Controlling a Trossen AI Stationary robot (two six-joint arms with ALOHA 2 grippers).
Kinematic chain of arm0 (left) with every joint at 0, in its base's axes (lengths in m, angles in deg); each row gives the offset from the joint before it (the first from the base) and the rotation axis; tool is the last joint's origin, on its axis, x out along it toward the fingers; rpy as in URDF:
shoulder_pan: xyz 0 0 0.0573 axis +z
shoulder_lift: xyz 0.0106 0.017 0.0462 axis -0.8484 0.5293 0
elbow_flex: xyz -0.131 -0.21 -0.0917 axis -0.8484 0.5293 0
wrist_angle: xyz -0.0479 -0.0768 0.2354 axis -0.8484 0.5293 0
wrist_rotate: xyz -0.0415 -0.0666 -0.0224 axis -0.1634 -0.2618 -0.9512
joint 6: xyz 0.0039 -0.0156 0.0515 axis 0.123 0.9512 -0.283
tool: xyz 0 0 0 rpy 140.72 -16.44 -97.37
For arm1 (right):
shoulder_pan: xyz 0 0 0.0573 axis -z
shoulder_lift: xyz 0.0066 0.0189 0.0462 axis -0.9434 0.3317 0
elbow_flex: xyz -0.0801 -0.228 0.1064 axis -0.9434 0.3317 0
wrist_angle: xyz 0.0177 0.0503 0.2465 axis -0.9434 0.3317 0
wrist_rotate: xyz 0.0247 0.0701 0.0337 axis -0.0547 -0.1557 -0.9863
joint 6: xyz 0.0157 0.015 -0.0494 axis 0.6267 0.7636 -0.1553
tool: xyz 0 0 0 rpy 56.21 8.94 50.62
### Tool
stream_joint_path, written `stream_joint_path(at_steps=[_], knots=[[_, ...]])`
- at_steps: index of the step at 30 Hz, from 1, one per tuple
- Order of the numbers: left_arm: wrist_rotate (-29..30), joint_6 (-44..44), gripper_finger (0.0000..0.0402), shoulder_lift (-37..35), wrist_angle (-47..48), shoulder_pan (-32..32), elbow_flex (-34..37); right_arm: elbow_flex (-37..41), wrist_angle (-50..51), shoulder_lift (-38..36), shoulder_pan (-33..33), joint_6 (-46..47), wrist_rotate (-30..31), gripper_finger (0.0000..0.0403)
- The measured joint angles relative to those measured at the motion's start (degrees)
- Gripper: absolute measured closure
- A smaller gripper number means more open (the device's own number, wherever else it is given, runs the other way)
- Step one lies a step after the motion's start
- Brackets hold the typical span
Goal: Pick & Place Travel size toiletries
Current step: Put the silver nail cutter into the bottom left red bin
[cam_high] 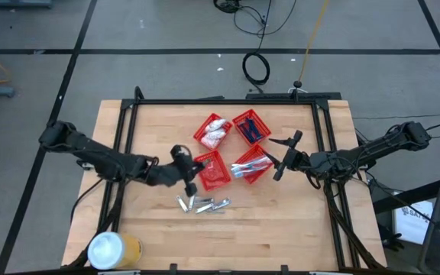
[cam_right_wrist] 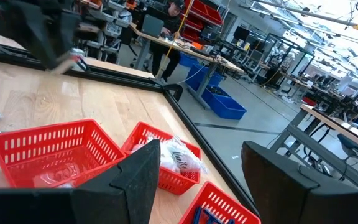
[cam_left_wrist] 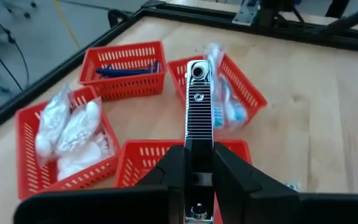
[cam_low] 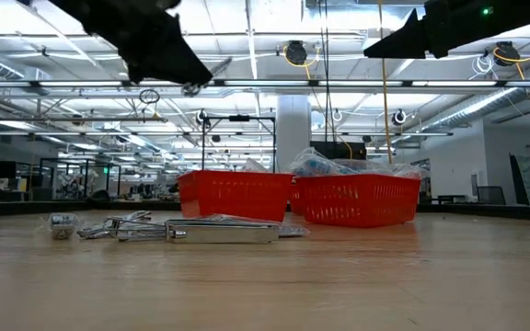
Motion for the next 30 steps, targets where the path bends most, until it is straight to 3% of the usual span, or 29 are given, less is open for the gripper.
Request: stream_joint_path(at_steps=[8,13,22,30], knots=[[-8.16,1.44,0.0366,4.71,-3.24,6.22,0.0,0.0,0.07,0.0,0.02,-0.15,0.0,0.019],[-8.59,2.1,0.0341,9.67,-5.17,6.67,0.0,0.0,0.09,0.0,0.09,-0.2,0.02,0.019],[-10.96,9.84,0.0366,15.42,-6.2,8.16,0.0,0.0,0.12,0.0,0.11,-0.42,0.02,0.019],[-11.61,10.29,0.0329,16.73,-7.72,8.44,0.0,0.02,0.09,0.0,0.13,-0.42,0.04,0.019]])
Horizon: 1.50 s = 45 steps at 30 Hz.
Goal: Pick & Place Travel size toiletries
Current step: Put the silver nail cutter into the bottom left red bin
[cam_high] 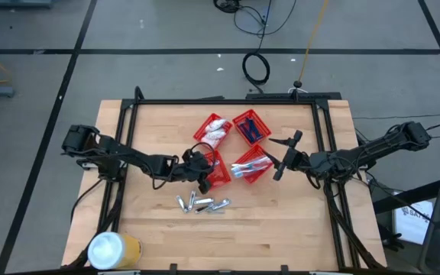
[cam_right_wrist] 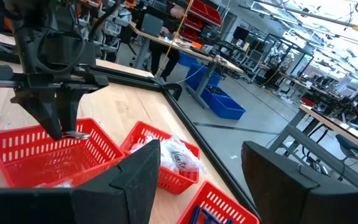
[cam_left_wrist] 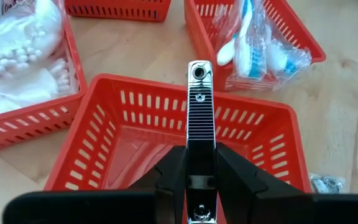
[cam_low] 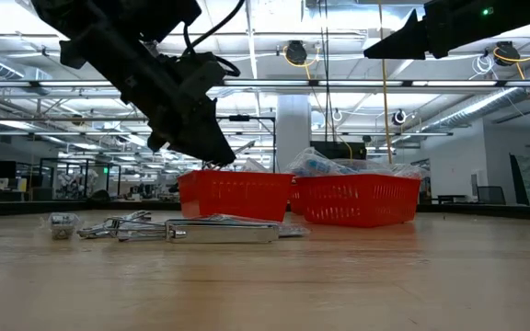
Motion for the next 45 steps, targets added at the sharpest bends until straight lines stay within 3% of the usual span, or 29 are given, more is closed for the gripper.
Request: stream_joint_path(at_steps=[7,16,27,41,45], knots=[[0.0,-0.04,0.0364,-0.01,0.1,0.0,0.0,0.0,0.0,0.0,0.0,0.0,0.0,0.019],[-0.91,-0.04,0.0327,-0.01,0.1,0.0,0.0,0.0,0.0,0.0,0.0,0.07,0.0,0.019],[-1.02,-0.09,0.0359,-0.01,0.13,0.0,0.0,0.0,0.0,0.0,0.0,0.2,0.0,0.019],[-1.25,2.14,0.0264,-0.03,0.08,0.0,0.0,0.01,0.02,0.0,0.0,0.22,0.0,0.019],[-4.45,-3.01,0.0245,-0.77,1.76,0.0,0.01,0.02,0.02,0.0,0.0,0.22,0.0,0.019]])
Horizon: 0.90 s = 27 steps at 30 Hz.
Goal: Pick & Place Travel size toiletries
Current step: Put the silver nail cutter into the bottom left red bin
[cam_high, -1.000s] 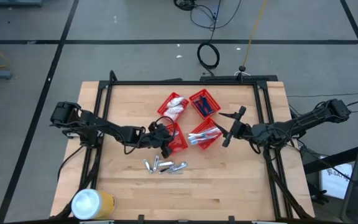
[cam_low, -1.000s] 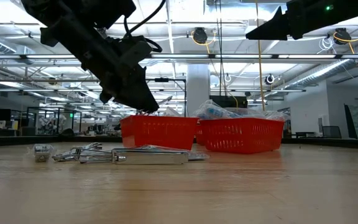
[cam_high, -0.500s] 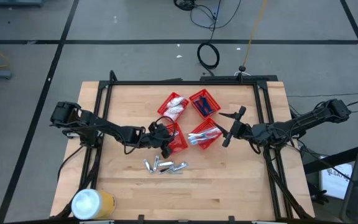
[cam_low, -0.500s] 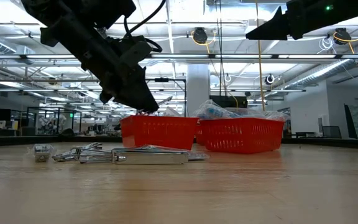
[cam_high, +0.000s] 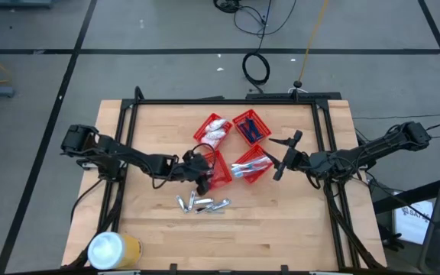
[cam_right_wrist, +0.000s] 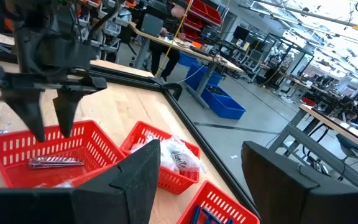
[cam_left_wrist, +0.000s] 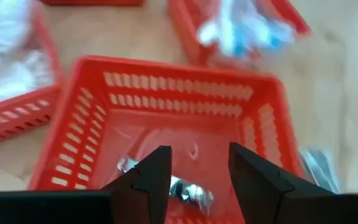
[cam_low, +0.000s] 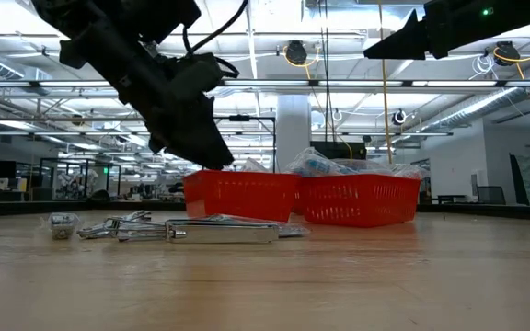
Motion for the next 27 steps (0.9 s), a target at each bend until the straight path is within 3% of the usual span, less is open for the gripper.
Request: stream_joint_path(at_steps=[3,7,13,18,27], knots=[[-6.05,-3.53,0.0237,-2.96,0.92,0.0,0.01,0.0,0.09,0.0,0.0,0.0,0.01,0.019],[-12.06,-1.22,0.0237,-8.59,5.52,-0.89,-0.05,0.0,0.35,0.0,0.0,0.0,0.02,0.019],[-16.82,4.38,0.0242,-13.04,20.88,-6.63,-0.04,0.02,0.51,0.02,0.0,0.03,0.02,0.019],[-14.82,1.55,0.0243,-12.73,28.34,-13.16,-0.01,0.02,0.82,0.02,0.0,0.2,0.0,0.019],[-7.44,-5.88,0.0243,-8.41,27.96,-18.51,-0.01,0.02,0.79,0.02,-0.02,0.2,0.0,0.019]])
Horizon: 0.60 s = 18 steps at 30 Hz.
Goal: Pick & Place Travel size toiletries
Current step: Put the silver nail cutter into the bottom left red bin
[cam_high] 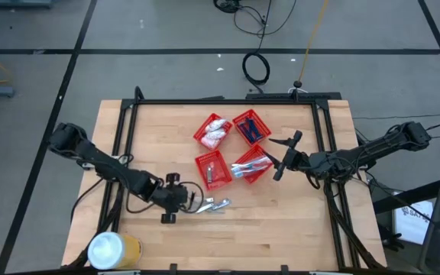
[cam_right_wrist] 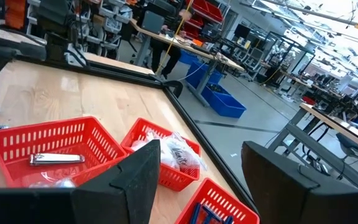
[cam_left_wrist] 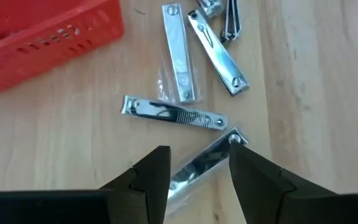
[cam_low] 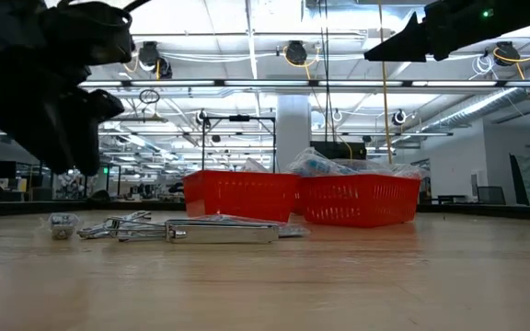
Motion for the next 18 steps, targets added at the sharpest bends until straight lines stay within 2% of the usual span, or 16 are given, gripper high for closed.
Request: stream_joint_path(at_steps=[11,18], knots=[[-3.13,-2.34,0.0243,7.45,-0.68,0.2,0.0,0.0,-0.04,0.0,0.0,0.02,0.0,0.019],[-3.01,-4.51,0.0243,10.74,-1.38,0.22,-0.26,0.0,-0.04,0.0,0.0,0.02,-0.01,0.019]])
